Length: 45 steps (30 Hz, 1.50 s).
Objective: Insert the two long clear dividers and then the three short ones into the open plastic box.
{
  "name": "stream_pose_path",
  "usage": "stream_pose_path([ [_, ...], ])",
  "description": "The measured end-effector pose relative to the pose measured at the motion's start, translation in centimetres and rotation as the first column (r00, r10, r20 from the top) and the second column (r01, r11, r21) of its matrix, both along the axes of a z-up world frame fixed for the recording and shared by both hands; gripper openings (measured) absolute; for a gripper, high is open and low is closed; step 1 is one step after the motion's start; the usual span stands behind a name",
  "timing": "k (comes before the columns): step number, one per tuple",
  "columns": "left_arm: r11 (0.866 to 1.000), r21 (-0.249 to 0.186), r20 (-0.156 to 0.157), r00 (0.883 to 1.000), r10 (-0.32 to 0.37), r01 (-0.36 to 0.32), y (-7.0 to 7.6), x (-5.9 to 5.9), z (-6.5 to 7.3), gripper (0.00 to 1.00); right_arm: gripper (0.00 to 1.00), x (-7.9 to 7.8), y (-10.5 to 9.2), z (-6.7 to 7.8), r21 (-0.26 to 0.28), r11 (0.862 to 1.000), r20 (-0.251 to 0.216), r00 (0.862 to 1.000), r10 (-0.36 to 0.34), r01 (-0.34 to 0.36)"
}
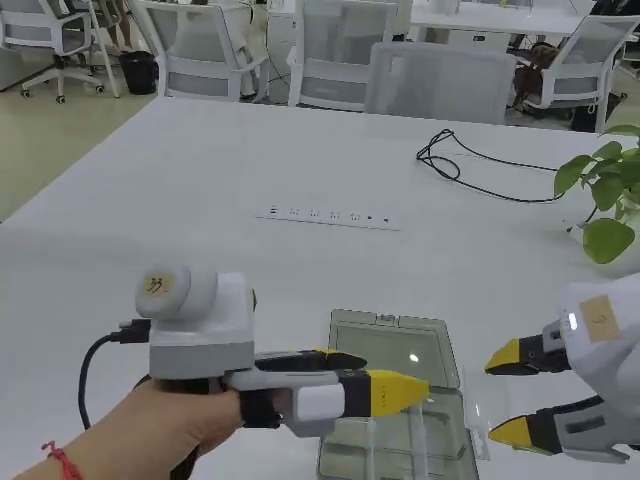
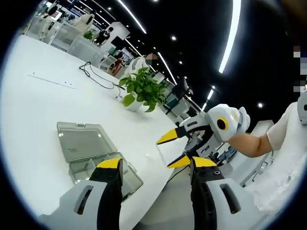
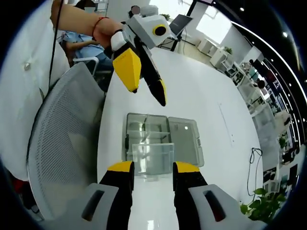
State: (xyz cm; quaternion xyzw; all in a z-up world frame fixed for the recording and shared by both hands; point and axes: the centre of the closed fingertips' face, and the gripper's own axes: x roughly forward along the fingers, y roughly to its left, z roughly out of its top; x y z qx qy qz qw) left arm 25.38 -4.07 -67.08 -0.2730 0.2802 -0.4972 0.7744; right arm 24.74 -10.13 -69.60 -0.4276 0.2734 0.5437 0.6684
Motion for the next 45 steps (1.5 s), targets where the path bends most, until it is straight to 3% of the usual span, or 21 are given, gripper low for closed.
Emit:
stream_pose_path([
  [6,0.999,-0.027,-0.069,0.997,-0.02,0.018,-1.8,-0.7,-0.5,0.45,0.33,-0.5,1.1,0.5,0.002,1.0,0.012,1.0,0.016,-0.016],
  [11,0.999,-0.028,-0.095,0.994,-0.048,0.045,-2.9,-1.4,-0.9,0.36,0.33,-1.0,1.8,1.0,0.012,1.0,0.01,1.0,0.019,-0.019],
  [18,0.998,-0.048,-0.135,0.99,-0.049,0.043,-3.4,-1.5,-0.9,0.25,0.33,-1.3,2.2,1.2,0.014,1.0,0.01,1.0,0.021,-0.021],
  [33,0.995,-0.047,-0.15,0.984,-0.091,0.085,-4.3,-2.3,-1.2,0.01,0.33,-1.9,2.8,1.3,0.008,0.999,0.008,0.999,0.034,-0.034],
  [40,0.996,-0.053,-0.167,0.982,-0.085,0.078,-4.4,-2.3,-1.3,0.0,0.33,-1.9,2.8,1.2,0.0,0.999,0.013,0.999,0.043,-0.043],
  [42,0.997,-0.05,-0.154,0.985,-0.073,0.066,-4.4,-2.3,-1.2,0.0,0.33,-1.8,2.8,1.2,-0.003,0.999,0.019,0.999,0.044,-0.044],
  [45,0.997,-0.051,-0.161,0.985,-0.067,0.06,-4.3,-2.3,-1.3,0.0,0.33,-1.9,2.8,1.1,-0.006,0.999,0.024,0.999,0.049,-0.049],
])
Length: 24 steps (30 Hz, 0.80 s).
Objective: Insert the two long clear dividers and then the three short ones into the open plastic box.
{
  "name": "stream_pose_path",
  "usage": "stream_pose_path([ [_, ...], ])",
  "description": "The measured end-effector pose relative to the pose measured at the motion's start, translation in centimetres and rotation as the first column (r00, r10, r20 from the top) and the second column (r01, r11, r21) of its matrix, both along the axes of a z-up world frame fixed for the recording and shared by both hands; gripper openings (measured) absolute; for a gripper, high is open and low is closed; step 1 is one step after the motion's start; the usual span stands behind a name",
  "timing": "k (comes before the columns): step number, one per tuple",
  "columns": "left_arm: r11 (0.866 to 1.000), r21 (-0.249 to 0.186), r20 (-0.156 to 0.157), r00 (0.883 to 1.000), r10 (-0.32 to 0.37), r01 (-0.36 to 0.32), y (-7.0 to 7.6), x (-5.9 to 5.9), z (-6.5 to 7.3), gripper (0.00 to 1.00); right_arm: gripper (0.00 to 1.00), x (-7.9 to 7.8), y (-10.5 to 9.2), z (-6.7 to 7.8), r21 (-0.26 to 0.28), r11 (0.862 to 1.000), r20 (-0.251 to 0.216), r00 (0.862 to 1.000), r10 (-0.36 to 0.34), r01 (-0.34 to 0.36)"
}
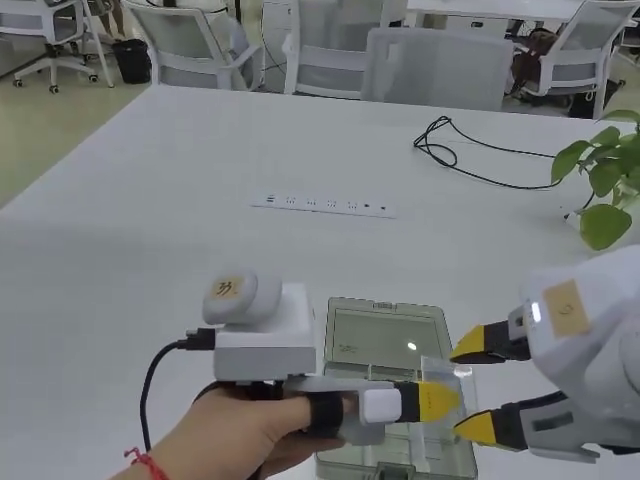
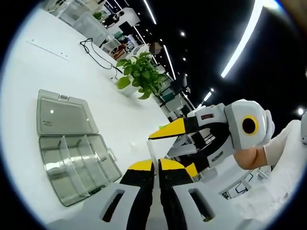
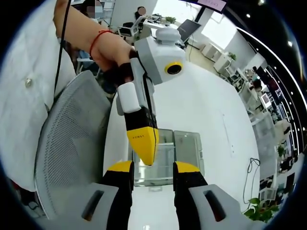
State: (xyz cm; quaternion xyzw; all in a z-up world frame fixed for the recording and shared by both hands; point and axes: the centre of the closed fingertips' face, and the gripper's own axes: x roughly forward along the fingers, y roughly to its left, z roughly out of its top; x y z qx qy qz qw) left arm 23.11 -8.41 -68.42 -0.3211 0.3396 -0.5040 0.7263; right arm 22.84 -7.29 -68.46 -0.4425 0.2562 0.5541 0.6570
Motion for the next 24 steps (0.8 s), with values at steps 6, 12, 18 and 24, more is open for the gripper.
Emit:
stream_pose_path([
  [6,1.0,0.015,0.019,1.0,-0.003,0.003,0.1,-0.1,-0.3,0.0,0.35,0.0,0.1,0.1,0.012,1.0,-0.006,1.0,-0.009,0.009],
  [12,0.995,0.089,0.157,0.987,-0.048,0.034,0.6,-0.2,-0.7,0.0,0.36,0.0,0.3,1.3,0.082,0.996,-0.065,0.997,-0.03,0.035],
  [18,0.986,0.125,0.34,0.929,-0.149,0.112,0.9,-1.3,0.3,0.0,0.3,-0.3,0.4,2.9,0.177,0.982,-0.215,0.976,-0.027,0.066],
  [24,0.967,0.177,0.485,0.839,-0.246,0.182,1.2,-2.5,1.0,0.0,0.16,-1.7,0.7,3.6,0.206,0.978,-0.349,0.936,0.046,0.029],
])
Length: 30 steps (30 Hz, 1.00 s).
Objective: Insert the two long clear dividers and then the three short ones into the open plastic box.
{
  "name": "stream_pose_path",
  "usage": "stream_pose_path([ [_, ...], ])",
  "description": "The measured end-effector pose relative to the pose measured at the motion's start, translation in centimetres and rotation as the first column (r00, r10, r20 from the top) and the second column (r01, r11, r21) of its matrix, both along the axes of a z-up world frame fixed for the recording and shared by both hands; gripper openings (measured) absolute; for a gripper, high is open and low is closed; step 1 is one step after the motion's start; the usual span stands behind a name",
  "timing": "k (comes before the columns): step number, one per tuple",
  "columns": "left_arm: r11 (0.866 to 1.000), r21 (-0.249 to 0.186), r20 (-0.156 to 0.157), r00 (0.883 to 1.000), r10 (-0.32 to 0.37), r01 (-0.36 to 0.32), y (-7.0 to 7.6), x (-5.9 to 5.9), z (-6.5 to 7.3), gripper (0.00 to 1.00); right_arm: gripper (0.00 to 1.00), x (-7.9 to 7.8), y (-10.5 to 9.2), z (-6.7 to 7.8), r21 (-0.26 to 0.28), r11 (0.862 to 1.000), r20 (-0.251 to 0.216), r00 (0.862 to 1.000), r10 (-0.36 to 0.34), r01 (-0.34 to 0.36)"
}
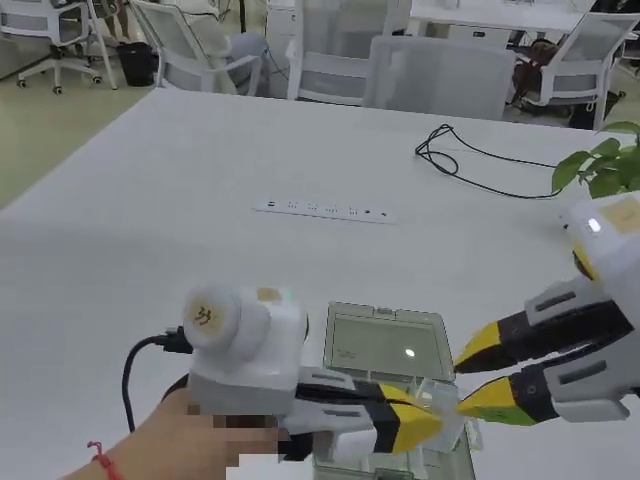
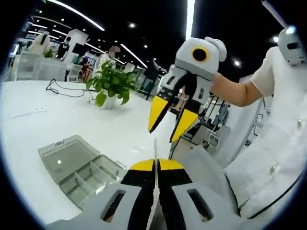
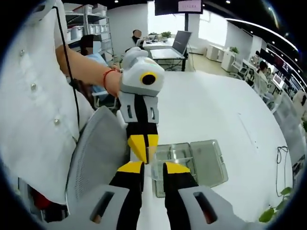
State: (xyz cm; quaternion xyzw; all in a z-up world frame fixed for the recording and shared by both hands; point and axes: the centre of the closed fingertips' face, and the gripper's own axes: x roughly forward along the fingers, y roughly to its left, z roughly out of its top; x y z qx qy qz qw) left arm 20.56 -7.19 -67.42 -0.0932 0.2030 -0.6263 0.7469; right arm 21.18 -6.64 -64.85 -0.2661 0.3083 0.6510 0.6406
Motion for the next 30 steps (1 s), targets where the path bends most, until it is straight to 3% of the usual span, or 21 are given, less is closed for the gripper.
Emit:
stream_pose_path([
  [2,1.0,-0.009,0.043,0.999,-0.027,0.028,0.1,-0.3,0.4,0.0,0.16,-0.5,0.2,0.1,0.001,0.999,-0.029,0.999,0.033,-0.033],
  [5,0.999,-0.001,0.067,0.997,-0.046,0.046,0.3,-0.5,0.6,0.0,0.15,-1.0,0.6,0.2,0.007,0.998,-0.06,0.996,0.068,-0.068],
  [10,0.996,-0.023,0.118,0.989,-0.083,0.086,0.2,-1.1,1.4,0.0,0.11,-1.6,0.9,0.1,0.016,0.995,-0.113,0.988,0.103,-0.102],
  [23,0.994,-0.035,0.141,0.985,-0.099,0.104,0.2,-1.6,1.8,0.0,0.03,-2.6,1.1,-0.3,0.023,0.991,-0.164,0.977,0.136,-0.134],
  [30,0.994,-0.023,0.153,0.983,-0.101,0.106,0.2,-1.7,1.6,0.0,0.03,-2.6,0.9,-0.5,0.026,0.99,-0.165,0.976,0.144,-0.142],
])
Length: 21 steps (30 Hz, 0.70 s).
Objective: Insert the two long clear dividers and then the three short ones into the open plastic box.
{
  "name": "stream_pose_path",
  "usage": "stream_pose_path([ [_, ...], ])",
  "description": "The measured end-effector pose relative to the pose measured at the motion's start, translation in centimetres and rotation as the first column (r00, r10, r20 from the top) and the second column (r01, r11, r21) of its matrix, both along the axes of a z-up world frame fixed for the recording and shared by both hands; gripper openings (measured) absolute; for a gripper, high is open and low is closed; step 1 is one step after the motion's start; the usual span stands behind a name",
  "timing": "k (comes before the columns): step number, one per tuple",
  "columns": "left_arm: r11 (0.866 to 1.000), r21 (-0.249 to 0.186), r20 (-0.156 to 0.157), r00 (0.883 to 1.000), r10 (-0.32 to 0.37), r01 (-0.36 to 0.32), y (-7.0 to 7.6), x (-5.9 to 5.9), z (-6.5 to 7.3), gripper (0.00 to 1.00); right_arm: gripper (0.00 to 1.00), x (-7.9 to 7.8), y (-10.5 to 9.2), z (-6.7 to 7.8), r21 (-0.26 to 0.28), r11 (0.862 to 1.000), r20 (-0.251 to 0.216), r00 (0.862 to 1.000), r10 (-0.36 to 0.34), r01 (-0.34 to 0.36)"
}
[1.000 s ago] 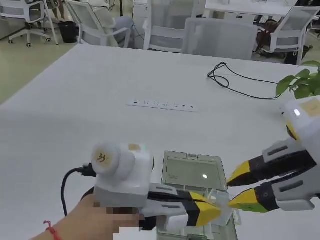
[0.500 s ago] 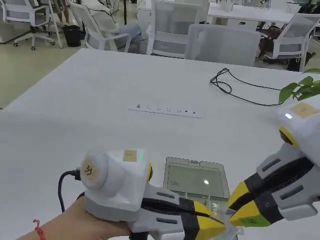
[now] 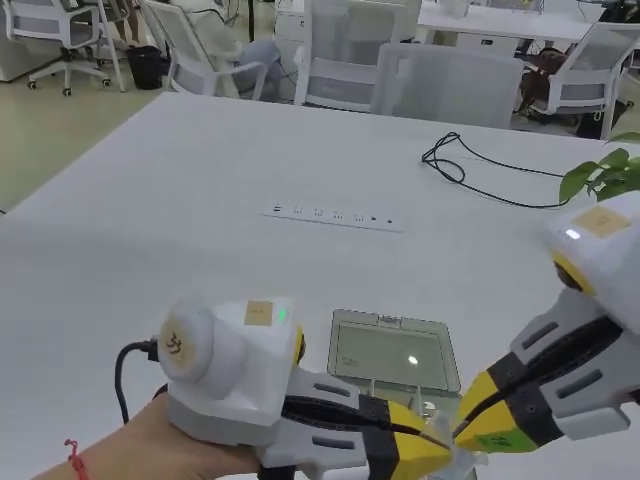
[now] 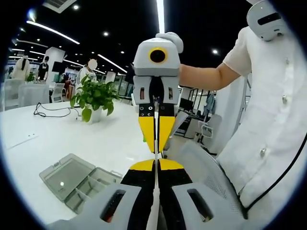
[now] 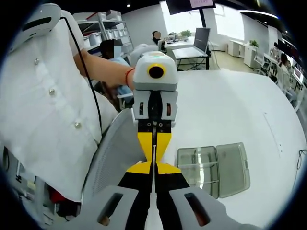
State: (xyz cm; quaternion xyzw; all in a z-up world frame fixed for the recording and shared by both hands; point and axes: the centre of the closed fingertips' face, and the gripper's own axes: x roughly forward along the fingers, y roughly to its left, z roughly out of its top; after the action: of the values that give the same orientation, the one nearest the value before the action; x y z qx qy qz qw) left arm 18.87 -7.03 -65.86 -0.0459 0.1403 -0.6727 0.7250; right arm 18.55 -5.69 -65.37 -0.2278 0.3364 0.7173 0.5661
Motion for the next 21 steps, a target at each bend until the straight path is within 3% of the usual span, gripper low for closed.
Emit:
stream_pose_path([
  [13,1.0,0.021,0.005,1.0,0.017,-0.017,0.24,0.08,-0.42,0.0,0.03,0.05,0.26,-0.18,-0.004,1.0,0.014,1.0,0.001,-0.001],
  [21,0.998,0.037,-0.008,0.998,0.055,-0.054,0.97,0.5,-0.79,0.11,0.03,0.34,0.27,-0.32,-0.013,1.0,0.03,1.0,-0.005,0.006],
])
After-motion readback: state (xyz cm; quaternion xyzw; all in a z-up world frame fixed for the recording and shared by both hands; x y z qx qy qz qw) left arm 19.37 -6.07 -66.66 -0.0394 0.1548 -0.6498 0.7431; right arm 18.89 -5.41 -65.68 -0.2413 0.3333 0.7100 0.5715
